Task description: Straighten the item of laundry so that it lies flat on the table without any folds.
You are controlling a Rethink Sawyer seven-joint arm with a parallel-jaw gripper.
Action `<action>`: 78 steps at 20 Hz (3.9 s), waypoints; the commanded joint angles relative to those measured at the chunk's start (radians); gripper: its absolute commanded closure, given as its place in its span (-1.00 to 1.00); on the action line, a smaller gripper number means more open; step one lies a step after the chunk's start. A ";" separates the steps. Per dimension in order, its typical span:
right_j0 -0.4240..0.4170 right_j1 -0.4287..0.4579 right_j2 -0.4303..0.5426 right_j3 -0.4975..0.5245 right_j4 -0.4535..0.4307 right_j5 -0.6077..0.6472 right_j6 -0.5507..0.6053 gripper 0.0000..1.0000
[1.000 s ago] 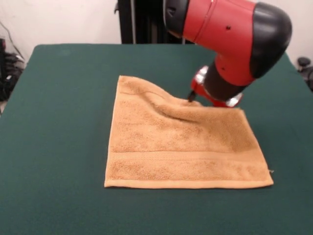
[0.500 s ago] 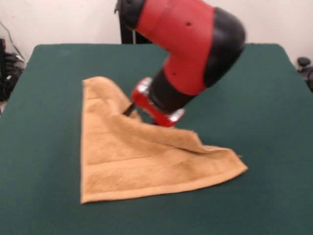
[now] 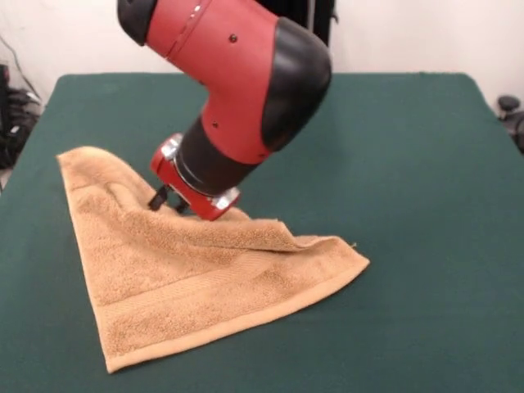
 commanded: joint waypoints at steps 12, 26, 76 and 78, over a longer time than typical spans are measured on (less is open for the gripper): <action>-0.119 -0.099 0.318 0.094 0.025 -0.084 0.053 1.00; -0.367 -0.335 0.788 0.563 0.319 0.173 -0.051 1.00; -0.590 -0.182 0.890 0.258 -0.162 0.696 -0.076 -1.00; -0.583 -0.196 0.886 0.274 -0.157 0.663 -0.062 -1.00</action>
